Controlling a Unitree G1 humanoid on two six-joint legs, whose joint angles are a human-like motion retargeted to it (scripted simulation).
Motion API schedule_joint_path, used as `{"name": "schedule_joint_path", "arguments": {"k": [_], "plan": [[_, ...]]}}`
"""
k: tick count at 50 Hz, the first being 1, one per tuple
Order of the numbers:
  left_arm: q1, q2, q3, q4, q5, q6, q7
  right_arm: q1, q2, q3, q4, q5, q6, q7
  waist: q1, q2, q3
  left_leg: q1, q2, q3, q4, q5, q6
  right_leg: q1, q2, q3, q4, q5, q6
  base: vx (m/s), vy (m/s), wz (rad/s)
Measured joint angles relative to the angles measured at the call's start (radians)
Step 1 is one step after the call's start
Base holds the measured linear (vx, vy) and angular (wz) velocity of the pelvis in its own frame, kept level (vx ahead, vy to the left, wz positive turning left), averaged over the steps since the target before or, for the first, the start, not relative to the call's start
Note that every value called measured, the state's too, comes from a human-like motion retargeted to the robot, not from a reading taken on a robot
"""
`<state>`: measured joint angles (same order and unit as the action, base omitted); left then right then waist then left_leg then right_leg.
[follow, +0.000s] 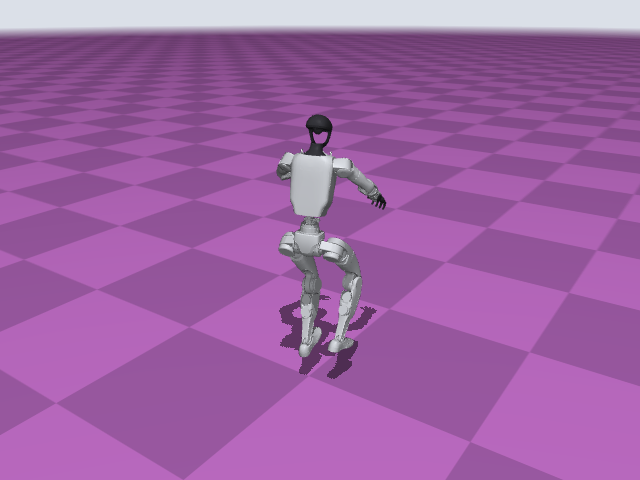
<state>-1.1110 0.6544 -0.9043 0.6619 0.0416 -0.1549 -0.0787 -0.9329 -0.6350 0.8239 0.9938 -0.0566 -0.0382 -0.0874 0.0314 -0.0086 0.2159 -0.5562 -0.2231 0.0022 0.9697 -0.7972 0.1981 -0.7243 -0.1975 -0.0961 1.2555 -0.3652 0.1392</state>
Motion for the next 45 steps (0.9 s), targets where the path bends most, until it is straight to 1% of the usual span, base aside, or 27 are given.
{"name": "schedule_joint_path", "arguments": {"k": [5,10,15,19,22,25,31,38,41,45], "plan": [[-0.027,-0.006,0.001,0.022,-0.010,0.007,-0.015,-0.009,-0.030,0.021,-0.011,0.011,0.006,0.038,-0.005,0.005,0.007,-0.017,0.006,-0.005,0.010,-0.005,-0.003,-0.036,-0.010,-0.012,-0.006,0.008,-0.007,0.00,0.01,0.04],[-0.043,-0.021,0.006,0.053,-0.027,0.010,-0.007,0.002,-0.072,0.045,-0.059,0.021,0.017,0.065,-0.025,0.012,0.013,-0.045,0.019,-0.015,0.045,-0.032,0.003,-0.048,-0.018,-0.023,-0.111,0.050,0.002,-0.01,0.06,0.23],[-0.056,-0.056,0.020,0.089,-0.062,0.009,0.020,0.057,-0.115,0.045,-0.156,0.047,0.037,0.088,-0.054,0.007,0.006,-0.105,0.024,-0.022,0.106,-0.075,0.019,-0.036,-0.012,-0.018,-0.291,0.180,0.050,0.01,0.04,0.30],[-0.068,-0.077,0.039,0.090,-0.083,0.009,0.041,0.142,-0.157,0.018,-0.260,0.073,0.051,0.104,-0.098,-0.021,-0.029,-0.197,-0.016,-0.015,0.135,-0.075,0.038,-0.044,-0.044,-0.014,-0.410,0.326,0.092,0.00,0.01,0.54],[-0.081,-0.085,0.054,0.078,-0.095,0.009,0.057,0.205,-0.194,-0.013,-0.339,0.092,0.055,0.107,-0.134,-0.045,-0.055,-0.279,-0.052,-0.002,0.174,-0.075,0.054,-0.055,-0.071,-0.013,-0.465,0.410,0.115,-0.01,-0.01,0.57],[-0.094,-0.089,0.066,0.061,-0.107,0.008,0.073,0.262,-0.229,-0.050,-0.417,0.107,0.055,0.101,-0.170,-0.068,-0.080,-0.365,-0.081,0.013,0.222,-0.075,0.064,-0.070,-0.092,-0.018,-0.499,0.466,0.123,-0.02,-0.04,0.55],[-0.123,-0.072,0.088,0.009,-0.130,0.003,0.102,0.356,-0.307,-0.149,-0.585,0.145,0.052,0.078,-0.224,-0.088,-0.106,-0.529,-0.094,0.041,0.328,-0.075,0.064,-0.087,-0.093,-0.032,-0.556,0.540,0.123,-0.05,-0.04,0.34],[-0.149,-0.015,0.103,-0.093,-0.147,-0.008,0.130,0.449,-0.397,-0.290,-0.783,0.174,0.036,0.044,-0.273,-0.097,-0.094,-0.668,-0.094,0.092,0.437,-0.075,0.064,-0.089,-0.096,-0.030,-0.565,0.516,0.123,-0.07,0.01,0.15],[-0.157,0.017,0.110,-0.144,-0.160,-0.017,0.145,0.484,-0.431,-0.353,-0.861,0.179,0.027,0.029,-0.293,-0.101,-0.080,-0.715,-0.094,0.121,0.480,-0.075,0.064,-0.085,-0.105,-0.023,-0.552,0.458,0.123,-0.07,0.05,0.08],[-0.165,0.063,0.126,-0.216,-0.183,-0.038,0.176,0.524,-0.473,-0.439,-0.956,0.176,0.006,-0.002,-0.316,-0.103,-0.053,-0.766,-0.083,0.159,0.539,-0.075,0.064,-0.081,-0.118,-0.018,-0.526,0.344,0.106,-0.05,0.04,0.00]]}}
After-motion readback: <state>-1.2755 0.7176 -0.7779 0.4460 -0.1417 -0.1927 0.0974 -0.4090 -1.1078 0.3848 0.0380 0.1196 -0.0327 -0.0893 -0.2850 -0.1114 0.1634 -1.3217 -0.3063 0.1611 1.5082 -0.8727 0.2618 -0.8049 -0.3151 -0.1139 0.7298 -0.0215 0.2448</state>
